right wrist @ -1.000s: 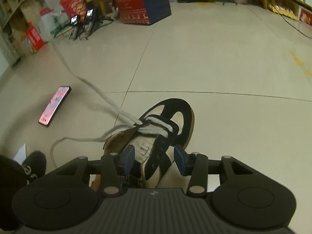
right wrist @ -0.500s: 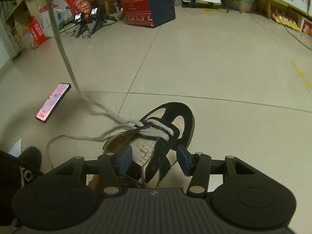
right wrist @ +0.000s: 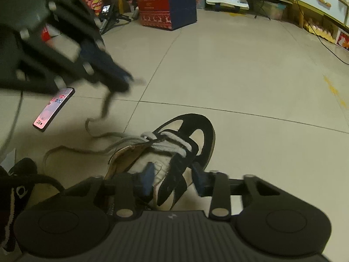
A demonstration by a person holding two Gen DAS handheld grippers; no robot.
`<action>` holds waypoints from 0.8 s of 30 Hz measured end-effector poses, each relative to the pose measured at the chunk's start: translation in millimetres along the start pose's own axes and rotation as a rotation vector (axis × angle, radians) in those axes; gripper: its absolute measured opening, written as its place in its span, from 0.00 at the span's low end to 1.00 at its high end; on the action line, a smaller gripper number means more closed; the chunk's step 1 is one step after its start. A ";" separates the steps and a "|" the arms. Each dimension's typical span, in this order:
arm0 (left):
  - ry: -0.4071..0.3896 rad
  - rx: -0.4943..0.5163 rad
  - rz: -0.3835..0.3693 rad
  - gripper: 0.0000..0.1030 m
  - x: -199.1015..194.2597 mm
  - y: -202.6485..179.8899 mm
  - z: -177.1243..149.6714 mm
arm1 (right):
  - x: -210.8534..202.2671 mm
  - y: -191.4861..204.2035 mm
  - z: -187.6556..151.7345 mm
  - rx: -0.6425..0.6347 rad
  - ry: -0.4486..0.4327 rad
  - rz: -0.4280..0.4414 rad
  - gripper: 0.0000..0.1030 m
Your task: Lace up shoes with both hands
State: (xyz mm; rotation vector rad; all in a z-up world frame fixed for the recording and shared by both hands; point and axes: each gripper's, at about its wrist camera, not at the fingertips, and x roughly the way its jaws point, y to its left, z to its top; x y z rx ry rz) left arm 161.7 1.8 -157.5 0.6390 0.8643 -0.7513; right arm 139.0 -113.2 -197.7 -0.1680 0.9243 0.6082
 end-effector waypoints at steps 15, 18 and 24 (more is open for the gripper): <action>-0.014 -0.233 -0.160 0.03 44.8 -7.2 -28.1 | -0.9 -11.6 -9.9 0.156 -0.018 0.037 0.18; -0.010 -0.244 -0.171 0.03 46.1 -6.3 -28.2 | -0.7 -33.1 -17.6 0.329 -0.022 0.099 0.17; -0.011 -0.294 -0.183 0.03 50.6 -0.8 -29.2 | 2.9 -82.6 -55.3 0.829 -0.040 0.286 0.17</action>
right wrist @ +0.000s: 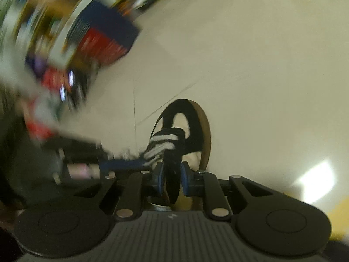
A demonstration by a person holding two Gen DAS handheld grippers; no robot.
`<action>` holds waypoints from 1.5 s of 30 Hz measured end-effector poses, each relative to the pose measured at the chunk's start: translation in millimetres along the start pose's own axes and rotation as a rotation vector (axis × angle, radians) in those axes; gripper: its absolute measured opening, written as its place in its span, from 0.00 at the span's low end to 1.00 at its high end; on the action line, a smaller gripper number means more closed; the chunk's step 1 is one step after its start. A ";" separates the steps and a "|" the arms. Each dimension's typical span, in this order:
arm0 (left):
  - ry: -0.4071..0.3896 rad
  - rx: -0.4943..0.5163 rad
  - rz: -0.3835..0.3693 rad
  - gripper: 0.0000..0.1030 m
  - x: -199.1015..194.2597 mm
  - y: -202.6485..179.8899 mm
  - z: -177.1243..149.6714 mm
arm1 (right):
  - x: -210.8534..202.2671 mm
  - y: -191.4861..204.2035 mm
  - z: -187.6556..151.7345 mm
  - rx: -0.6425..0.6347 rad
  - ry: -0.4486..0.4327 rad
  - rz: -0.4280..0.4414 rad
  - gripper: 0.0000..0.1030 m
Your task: Lace up shoes with both hands
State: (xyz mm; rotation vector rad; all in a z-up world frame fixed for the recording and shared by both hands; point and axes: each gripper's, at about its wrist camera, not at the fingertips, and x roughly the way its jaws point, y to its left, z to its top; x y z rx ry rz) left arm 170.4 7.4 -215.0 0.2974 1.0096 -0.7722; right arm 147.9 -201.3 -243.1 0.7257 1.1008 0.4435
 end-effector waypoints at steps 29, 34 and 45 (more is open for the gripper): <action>0.018 -0.034 -0.029 0.03 15.0 8.8 4.0 | 7.1 -44.0 -3.3 0.419 0.018 0.157 0.18; 0.017 -0.052 -0.035 0.03 18.7 10.0 4.4 | 6.8 -42.5 -1.9 0.400 0.020 0.151 0.18; -0.012 -0.077 -0.046 0.03 18.1 12.9 7.4 | 0.7 -44.8 -0.6 0.429 0.000 0.167 0.23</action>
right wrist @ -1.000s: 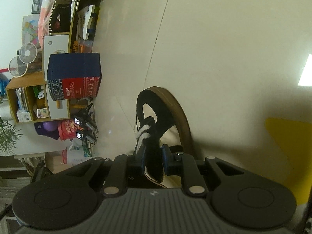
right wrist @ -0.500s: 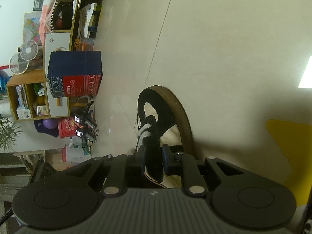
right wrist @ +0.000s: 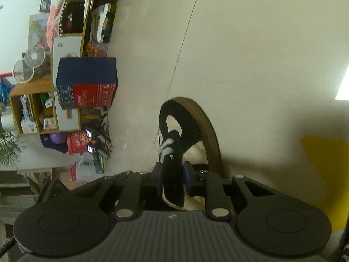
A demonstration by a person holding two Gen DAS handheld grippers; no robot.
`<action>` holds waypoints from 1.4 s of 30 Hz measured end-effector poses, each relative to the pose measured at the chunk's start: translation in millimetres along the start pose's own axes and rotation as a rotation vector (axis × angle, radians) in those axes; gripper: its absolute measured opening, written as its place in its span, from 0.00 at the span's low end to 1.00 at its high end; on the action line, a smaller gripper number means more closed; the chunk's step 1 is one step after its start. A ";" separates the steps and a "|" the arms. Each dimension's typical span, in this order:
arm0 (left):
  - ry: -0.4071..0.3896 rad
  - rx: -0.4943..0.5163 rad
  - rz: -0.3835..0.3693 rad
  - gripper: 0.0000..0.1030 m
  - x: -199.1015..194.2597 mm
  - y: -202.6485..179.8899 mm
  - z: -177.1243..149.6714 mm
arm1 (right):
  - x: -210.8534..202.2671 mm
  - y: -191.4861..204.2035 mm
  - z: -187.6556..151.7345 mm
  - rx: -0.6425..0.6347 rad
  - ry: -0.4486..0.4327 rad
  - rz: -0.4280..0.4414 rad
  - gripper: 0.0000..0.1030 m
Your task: Lace up shoes with both hands
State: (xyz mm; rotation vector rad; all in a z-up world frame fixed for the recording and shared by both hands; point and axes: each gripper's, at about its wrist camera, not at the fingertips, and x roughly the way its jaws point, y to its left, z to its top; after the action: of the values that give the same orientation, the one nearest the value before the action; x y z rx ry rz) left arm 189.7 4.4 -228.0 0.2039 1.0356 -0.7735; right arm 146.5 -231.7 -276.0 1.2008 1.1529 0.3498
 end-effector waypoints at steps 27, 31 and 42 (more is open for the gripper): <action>-0.038 0.035 0.056 0.18 -4.9 -5.1 -3.8 | 22.8 34.3 -2.4 -0.293 -0.079 -0.126 0.04; -0.066 0.068 0.088 0.33 -15.5 -11.4 -7.4 | 21.5 48.1 -7.6 -0.408 -0.116 -0.179 0.04; -0.040 0.012 0.161 0.37 -24.4 -1.7 -21.3 | 13.6 50.3 -3.4 -0.535 -0.212 -0.315 0.04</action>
State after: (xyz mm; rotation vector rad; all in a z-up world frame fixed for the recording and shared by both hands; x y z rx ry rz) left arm 167.0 25.5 -218.4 0.2772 0.9650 -0.6359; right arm 166.5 -200.2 -239.5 0.5626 0.9614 0.2598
